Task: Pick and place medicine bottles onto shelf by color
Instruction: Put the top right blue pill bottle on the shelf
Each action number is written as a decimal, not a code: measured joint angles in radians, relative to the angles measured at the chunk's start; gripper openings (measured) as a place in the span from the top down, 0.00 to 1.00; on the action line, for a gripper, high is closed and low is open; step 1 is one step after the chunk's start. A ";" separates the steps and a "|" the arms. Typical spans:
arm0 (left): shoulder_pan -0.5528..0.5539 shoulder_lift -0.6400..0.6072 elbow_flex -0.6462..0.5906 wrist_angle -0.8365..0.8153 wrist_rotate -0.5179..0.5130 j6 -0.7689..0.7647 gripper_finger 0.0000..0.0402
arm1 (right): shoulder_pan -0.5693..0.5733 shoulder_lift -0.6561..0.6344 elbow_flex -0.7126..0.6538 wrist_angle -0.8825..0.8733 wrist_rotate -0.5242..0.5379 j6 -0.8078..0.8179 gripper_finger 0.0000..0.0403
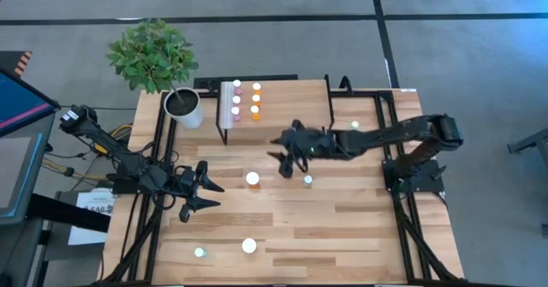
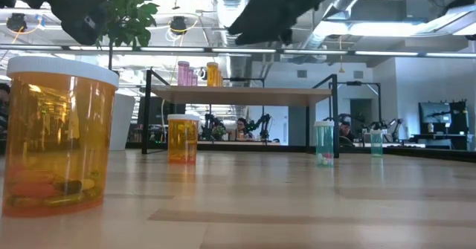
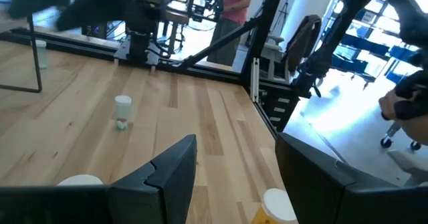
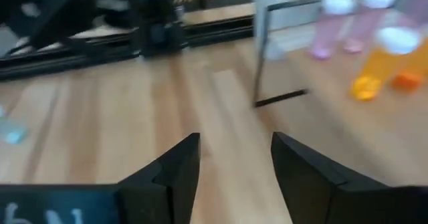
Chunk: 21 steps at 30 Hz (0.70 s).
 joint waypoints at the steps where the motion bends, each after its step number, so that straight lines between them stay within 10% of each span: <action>1: 0.000 0.000 0.000 0.000 0.000 -0.004 0.52 | 0.031 -0.007 0.000 -0.024 0.016 0.011 0.49; 21: 0.000 0.000 0.000 0.028 -0.001 0.001 0.52 | 0.448 -0.065 0.000 -0.686 0.184 0.584 0.52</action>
